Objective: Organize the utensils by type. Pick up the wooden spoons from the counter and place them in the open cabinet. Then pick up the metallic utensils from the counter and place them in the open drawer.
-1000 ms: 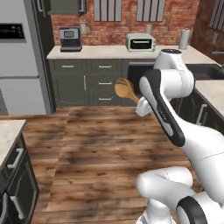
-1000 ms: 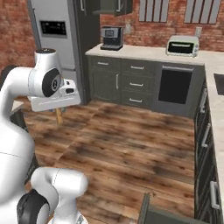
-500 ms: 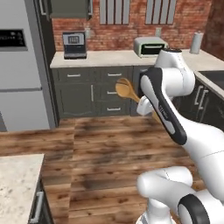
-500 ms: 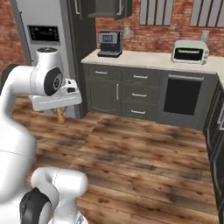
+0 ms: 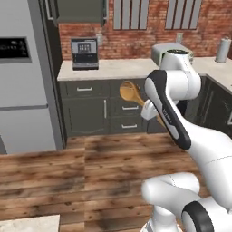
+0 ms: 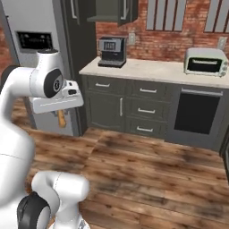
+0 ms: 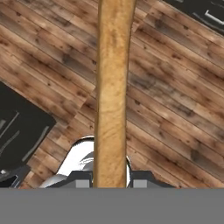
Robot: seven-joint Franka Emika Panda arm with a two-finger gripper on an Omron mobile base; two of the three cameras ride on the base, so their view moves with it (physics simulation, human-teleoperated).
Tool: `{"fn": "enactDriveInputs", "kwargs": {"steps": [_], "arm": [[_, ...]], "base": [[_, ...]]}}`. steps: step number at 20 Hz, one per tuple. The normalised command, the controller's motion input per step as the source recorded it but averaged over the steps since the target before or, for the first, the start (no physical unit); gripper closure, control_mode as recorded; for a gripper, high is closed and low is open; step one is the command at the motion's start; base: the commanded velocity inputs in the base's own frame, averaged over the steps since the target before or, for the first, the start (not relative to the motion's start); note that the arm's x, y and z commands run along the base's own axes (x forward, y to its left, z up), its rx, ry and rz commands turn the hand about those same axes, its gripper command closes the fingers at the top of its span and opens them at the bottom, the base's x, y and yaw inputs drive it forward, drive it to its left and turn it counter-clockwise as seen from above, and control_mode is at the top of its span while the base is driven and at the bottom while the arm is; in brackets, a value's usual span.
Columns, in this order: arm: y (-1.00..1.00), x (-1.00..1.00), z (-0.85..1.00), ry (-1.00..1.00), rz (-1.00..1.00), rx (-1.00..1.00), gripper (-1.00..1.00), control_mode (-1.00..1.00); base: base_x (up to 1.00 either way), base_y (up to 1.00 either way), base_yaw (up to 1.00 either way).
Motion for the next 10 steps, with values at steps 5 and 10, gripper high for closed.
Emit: {"fn": "enactDriveInputs", "kwargs": {"steps": [5,10], "arm": [[0.00,0.00,0.00,0.00,0.00,0.00,1.00,1.00],[0.00,0.00,0.00,0.00,0.00,0.00,1.00,1.00]], "base": [[1.00,0.01,0.01],[1.00,0.04,0.06]]}}
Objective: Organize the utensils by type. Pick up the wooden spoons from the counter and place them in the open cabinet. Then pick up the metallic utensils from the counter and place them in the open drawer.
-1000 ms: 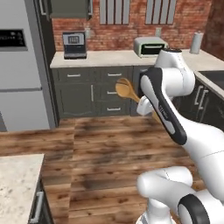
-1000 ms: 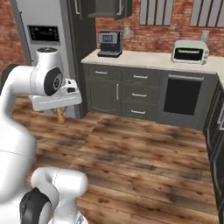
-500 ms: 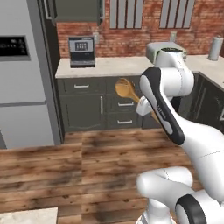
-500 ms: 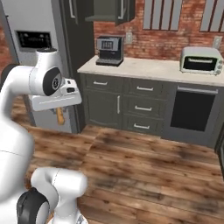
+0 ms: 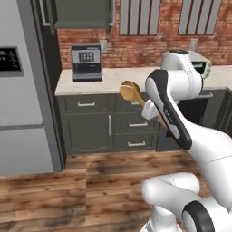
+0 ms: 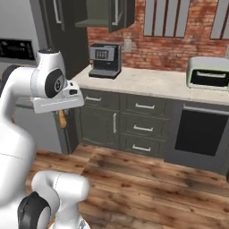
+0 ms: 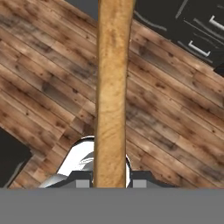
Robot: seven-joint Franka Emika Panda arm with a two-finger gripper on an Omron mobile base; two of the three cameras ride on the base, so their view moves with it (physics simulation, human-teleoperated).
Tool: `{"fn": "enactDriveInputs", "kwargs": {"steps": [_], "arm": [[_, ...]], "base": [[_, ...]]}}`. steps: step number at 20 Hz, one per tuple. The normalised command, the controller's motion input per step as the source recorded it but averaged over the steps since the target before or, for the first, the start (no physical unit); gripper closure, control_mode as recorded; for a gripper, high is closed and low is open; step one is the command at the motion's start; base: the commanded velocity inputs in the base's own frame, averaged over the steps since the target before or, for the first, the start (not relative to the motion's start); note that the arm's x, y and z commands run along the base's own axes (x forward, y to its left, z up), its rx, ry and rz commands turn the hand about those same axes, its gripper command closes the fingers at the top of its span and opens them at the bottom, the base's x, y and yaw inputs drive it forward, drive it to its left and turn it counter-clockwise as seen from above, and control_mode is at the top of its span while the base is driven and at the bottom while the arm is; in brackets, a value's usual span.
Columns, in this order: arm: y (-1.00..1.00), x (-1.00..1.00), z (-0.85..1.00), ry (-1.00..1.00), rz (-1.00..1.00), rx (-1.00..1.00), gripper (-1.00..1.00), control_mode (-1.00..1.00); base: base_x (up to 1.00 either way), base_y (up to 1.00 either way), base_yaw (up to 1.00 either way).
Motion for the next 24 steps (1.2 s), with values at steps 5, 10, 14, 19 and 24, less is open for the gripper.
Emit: {"fn": "enactDriveInputs", "kwargs": {"steps": [5,10,14,19,24], "arm": [[0.00,0.00,0.00,0.00,0.00,0.00,1.00,1.00],[0.00,0.00,0.00,0.00,0.00,0.00,1.00,1.00],[0.00,0.00,0.00,0.00,0.00,0.00,1.00,1.00],[0.00,0.00,0.00,0.00,0.00,0.00,1.00,1.00],[0.00,0.00,0.00,0.00,0.00,0.00,1.00,1.00]], "base": [[1.00,0.00,0.10],[1.00,0.06,0.03],[1.00,0.22,0.00],[1.00,0.31,-0.01],[0.52,0.17,0.00]]}}
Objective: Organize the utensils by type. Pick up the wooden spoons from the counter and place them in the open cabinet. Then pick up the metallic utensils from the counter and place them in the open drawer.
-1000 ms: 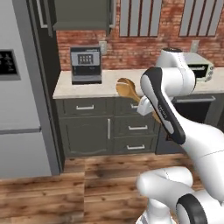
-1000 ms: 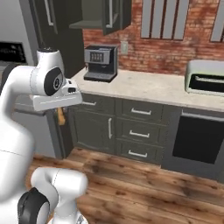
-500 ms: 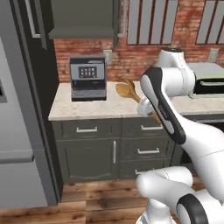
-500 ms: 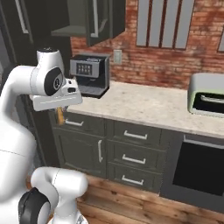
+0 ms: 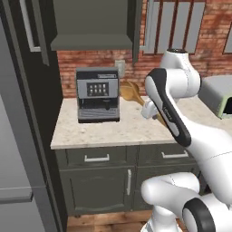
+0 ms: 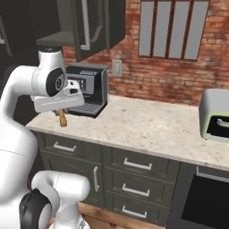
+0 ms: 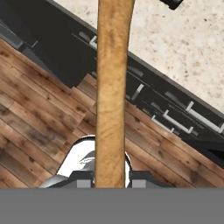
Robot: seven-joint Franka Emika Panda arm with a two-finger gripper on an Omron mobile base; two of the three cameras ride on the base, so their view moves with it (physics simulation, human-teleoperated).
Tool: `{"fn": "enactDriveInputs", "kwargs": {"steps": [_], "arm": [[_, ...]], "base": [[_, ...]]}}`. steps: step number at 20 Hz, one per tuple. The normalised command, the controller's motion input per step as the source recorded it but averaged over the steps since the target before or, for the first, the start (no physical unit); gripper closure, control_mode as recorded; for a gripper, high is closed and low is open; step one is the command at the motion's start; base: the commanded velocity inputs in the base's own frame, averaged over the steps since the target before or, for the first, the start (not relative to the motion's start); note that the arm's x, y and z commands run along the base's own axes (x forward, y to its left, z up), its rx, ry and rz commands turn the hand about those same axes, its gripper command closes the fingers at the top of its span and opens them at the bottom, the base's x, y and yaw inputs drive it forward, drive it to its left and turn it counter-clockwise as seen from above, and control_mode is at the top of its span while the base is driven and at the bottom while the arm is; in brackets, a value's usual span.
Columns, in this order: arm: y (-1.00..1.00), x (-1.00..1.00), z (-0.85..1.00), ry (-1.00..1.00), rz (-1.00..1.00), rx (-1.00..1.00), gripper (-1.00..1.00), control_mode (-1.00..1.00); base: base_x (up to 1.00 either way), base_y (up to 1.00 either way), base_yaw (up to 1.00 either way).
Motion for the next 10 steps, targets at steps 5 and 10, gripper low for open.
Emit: {"fn": "enactDriveInputs", "kwargs": {"steps": [5,10], "arm": [[0.00,0.00,0.00,0.00,0.00,0.00,1.00,1.00],[0.00,0.00,0.00,0.00,0.00,0.00,1.00,1.00]], "base": [[0.16,0.23,0.00],[0.06,0.65,0.00]]}}
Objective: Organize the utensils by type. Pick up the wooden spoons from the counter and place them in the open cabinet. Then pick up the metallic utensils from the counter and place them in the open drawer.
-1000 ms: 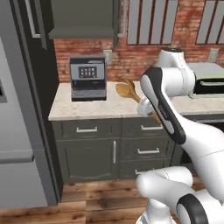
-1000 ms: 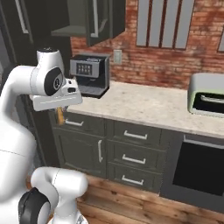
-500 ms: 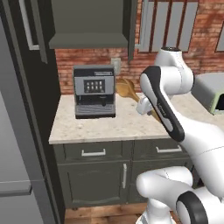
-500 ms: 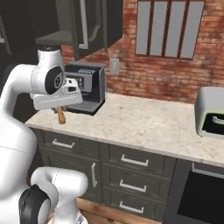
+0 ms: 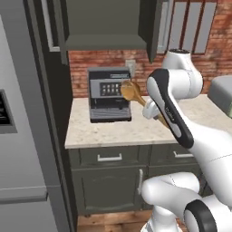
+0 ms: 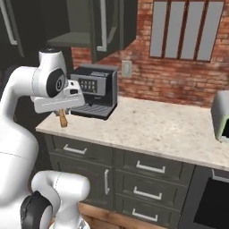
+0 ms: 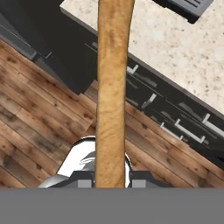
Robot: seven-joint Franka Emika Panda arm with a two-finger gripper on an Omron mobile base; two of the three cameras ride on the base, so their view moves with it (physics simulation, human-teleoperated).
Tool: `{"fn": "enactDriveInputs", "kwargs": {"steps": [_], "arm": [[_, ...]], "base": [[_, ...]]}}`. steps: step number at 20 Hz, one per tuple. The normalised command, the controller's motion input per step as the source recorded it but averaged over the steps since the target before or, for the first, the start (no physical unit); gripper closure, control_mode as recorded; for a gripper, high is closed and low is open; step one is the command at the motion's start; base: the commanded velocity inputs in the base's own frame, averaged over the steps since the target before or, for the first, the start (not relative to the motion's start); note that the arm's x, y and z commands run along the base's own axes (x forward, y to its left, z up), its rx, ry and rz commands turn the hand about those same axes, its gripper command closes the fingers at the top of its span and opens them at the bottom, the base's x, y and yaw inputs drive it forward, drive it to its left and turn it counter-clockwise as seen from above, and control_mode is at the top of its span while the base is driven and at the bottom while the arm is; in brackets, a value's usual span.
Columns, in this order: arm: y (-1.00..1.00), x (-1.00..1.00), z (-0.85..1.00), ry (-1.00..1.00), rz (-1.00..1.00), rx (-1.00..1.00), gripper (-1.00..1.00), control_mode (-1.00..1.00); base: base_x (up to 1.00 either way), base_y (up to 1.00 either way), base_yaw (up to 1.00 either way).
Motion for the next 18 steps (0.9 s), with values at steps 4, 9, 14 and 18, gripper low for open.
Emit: {"fn": "enactDriveInputs", "kwargs": {"steps": [4,9,14,18], "arm": [[0.00,0.00,0.00,0.00,0.00,0.00,1.00,1.00],[0.00,0.00,0.00,0.00,0.00,0.00,1.00,1.00],[0.00,0.00,0.00,0.00,0.00,0.00,1.00,1.00],[0.00,0.00,0.00,0.00,0.00,0.00,1.00,1.00]], "base": [[0.27,0.63,0.00],[0.48,0.06,-0.11],[0.41,0.02,-0.15],[0.37,0.22,-0.13]]}}
